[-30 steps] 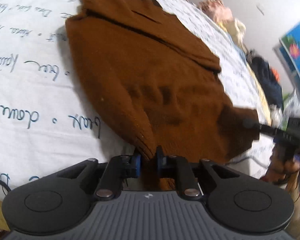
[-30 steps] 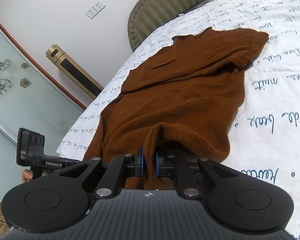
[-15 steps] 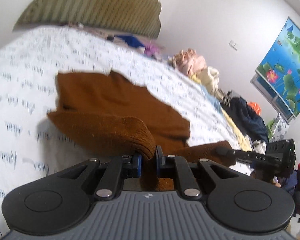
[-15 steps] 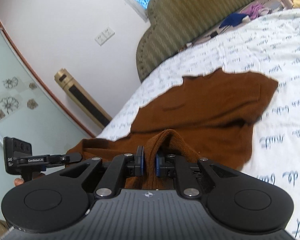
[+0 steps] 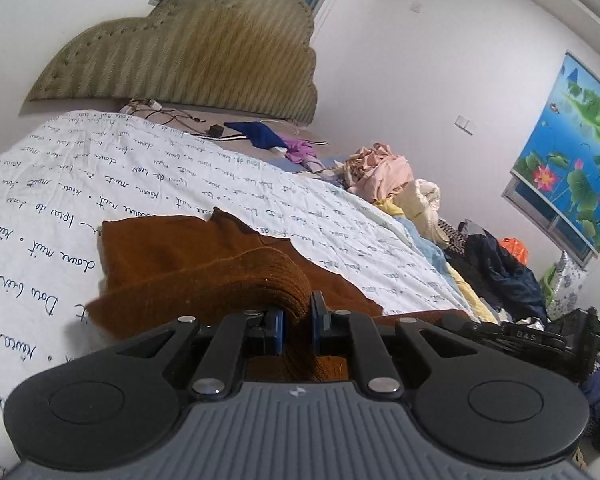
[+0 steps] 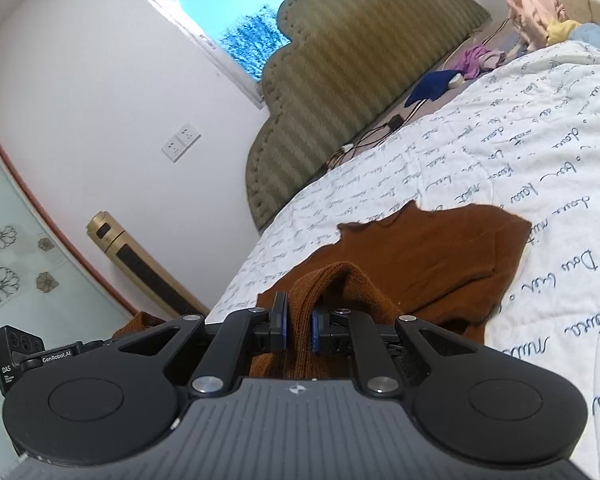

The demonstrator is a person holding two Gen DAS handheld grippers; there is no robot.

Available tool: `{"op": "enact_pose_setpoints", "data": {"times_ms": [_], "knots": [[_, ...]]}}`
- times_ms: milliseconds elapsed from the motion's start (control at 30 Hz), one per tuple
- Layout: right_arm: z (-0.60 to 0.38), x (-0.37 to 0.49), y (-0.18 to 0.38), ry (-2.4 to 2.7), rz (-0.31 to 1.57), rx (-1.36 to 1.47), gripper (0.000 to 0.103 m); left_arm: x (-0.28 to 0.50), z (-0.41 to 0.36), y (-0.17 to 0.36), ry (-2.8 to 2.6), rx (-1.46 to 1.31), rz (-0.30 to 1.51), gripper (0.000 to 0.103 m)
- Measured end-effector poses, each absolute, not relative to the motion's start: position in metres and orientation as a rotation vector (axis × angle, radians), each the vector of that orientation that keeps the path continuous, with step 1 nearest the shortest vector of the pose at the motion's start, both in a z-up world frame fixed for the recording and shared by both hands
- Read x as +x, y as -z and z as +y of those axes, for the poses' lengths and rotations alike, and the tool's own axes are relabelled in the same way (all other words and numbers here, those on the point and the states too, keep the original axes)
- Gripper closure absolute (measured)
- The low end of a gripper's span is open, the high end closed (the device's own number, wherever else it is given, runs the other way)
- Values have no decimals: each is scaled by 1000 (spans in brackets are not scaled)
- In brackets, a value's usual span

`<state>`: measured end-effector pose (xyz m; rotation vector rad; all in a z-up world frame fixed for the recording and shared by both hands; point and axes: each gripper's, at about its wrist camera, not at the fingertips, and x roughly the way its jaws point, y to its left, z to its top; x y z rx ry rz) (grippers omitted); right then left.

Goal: Fold small clothes

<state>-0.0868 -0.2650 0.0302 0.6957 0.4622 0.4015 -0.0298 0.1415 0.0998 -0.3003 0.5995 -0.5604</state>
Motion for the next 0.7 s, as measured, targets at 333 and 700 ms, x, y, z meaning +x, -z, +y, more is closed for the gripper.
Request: {"op": "enact_pose_setpoints", "data": {"times_ms": [333, 700], "knots": [[-265, -48, -14, -294, 473, 692, 87, 25, 119, -89, 461, -212, 635, 90], [-273, -13, 6, -213, 473, 745, 87, 73, 98, -74, 421, -189, 689, 90]]}}
